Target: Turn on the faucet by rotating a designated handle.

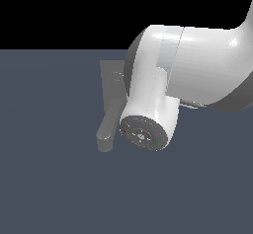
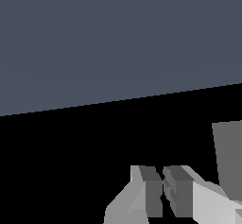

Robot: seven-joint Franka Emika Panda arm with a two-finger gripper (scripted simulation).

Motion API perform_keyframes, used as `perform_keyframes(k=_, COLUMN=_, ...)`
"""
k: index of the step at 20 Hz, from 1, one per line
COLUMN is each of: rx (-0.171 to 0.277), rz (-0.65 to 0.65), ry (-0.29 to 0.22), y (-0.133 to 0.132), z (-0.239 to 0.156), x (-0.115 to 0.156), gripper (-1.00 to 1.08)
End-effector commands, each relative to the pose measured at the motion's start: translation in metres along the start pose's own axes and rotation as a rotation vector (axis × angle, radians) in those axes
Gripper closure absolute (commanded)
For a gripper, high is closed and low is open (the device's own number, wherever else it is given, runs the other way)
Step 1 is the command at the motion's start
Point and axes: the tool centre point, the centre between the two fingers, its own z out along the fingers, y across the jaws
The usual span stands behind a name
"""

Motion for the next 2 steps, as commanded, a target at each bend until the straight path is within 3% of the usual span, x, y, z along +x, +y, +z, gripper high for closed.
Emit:
perform_keyframes(k=1, rx=-0.298, rz=-0.110, ry=0.031, y=0.0377, z=-0.0024, x=0.0256, gripper=1.08)
perform_keyframes(k=2, rx=-0.298, rz=-0.110, ry=0.031, y=0.0377, z=-0.0024, x=0.0256, gripper=1.08)
